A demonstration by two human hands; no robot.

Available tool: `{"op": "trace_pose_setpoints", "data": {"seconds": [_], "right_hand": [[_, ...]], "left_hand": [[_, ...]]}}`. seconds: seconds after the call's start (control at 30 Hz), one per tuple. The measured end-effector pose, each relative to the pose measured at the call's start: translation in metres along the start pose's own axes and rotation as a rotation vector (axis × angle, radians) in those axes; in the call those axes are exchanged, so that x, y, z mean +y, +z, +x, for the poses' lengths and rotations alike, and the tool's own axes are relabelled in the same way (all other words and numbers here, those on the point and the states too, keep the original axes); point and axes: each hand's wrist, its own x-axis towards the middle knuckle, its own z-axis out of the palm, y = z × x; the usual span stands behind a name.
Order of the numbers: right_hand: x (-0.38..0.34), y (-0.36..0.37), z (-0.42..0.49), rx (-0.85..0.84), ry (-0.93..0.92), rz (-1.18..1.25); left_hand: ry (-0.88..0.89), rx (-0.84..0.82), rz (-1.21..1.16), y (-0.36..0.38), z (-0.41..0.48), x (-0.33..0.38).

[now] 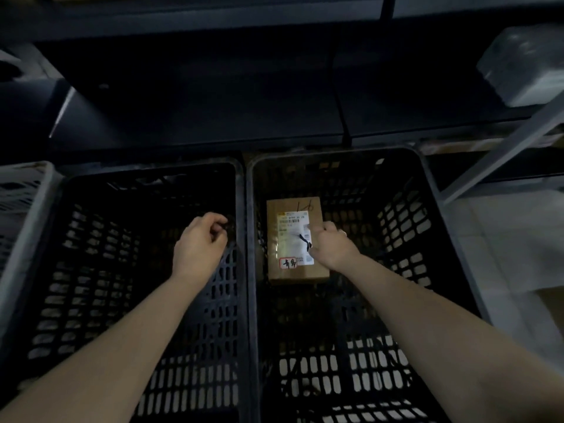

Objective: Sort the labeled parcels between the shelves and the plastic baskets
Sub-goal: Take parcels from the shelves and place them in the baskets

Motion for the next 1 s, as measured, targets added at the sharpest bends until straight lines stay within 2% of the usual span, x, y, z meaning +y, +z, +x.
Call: {"op": "trace_pose_setpoints", "data": {"seconds": [0.23,0.37,0.47,0.63,0.83,1.0], "right_hand": [[-0.052,-0.059,-0.039,0.169,-0.251,-0.31],[-0.117,-0.093,-0.059,0.292,-0.459,-0.399],[-0.182,-0.104,-0.072,0.321,-0.588,-0.439],[-0.298,-0.088,-0.079,0.354,-0.733,-0.471],[-0.427,-0.036,-0.059,0.298,-0.772,-0.494],[-0.502,0.011,-0.028,0.211,-0.742,-0.519]], "left_hand": [[0.051,-0.002,0.083,-0.052,-0.021,0.015],[0.068,0.019,0.157,-0.111,-0.028,0.011],[0.048,0.081,0.205,-0.156,-0.034,-0.009],[-0.026,0.158,0.253,-0.23,-0.038,-0.074],[-0.127,0.175,0.232,-0.3,-0.016,-0.202],[-0.145,0.055,0.272,-0.314,0.013,-0.301]]}}
